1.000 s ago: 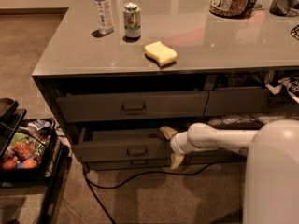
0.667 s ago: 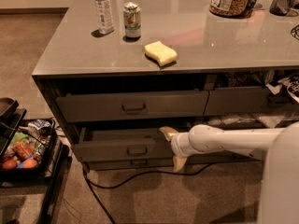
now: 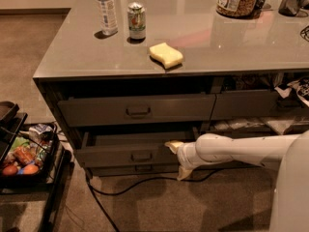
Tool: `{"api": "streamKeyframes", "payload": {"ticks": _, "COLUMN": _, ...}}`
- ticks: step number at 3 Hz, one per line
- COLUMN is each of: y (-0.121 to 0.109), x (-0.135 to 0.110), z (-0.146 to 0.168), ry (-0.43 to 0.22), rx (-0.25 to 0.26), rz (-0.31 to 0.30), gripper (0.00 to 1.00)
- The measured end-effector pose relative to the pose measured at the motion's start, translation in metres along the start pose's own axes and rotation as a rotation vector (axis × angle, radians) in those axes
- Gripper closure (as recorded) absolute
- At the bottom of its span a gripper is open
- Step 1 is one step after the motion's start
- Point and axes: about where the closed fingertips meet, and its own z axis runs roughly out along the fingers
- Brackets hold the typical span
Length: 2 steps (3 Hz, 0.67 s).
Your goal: Open middle drawer
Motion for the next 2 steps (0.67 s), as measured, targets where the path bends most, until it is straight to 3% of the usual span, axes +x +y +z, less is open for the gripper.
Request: {"api": "streamKeyframes", "payload": {"ticks": 2, "y": 0.0, "x": 0.0, "z": 0.0, "ry": 0.0, "rx": 0.0, "rz": 0.0, "gripper": 0.65}}
